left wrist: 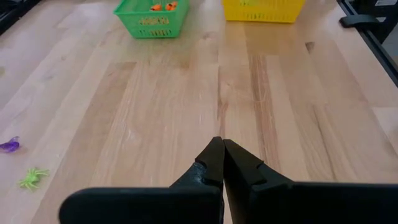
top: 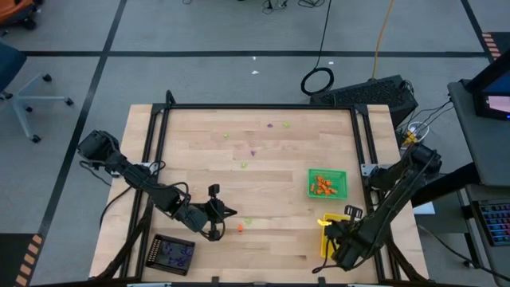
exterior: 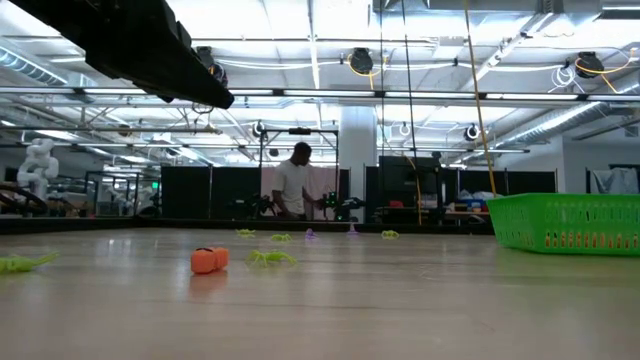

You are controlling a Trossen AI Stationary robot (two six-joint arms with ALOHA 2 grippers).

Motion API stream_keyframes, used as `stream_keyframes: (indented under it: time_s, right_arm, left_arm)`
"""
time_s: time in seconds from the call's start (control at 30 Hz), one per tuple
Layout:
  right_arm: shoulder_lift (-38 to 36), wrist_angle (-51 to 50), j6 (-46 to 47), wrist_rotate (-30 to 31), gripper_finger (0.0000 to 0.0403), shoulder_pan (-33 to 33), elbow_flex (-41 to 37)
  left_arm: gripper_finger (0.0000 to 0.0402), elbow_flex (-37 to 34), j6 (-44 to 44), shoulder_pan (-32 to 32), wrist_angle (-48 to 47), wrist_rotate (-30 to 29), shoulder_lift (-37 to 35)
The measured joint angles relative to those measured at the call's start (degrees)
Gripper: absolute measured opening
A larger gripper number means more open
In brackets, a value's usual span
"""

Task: Sort Halloween decoration
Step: Put the green spider toy into the yellow bin

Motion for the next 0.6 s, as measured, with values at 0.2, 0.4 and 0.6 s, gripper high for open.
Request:
stream_keyframes:
  time_s: [0.2,0.4,0.6]
  right_arm:
    - [1.79,0.91,-0.08,-1.55,0.0059,0.00,-2.74]
    - [1.88,2.39,1.70,-1.33,0.0077,0.00,-3.73]
    - [1.10,2.36,1.71,-1.41,0.0122,0.00,-3.73]
  left_arm:
    - [0.0006,0.00,-0.04,0.75,1.26,-0.45,0.00]
    - [0.0006,0.00,-0.11,0.78,1.75,-1.87,0.00]
    - [0.0006,0.00,-0.09,0.78,1.97,-5.02,0.00]
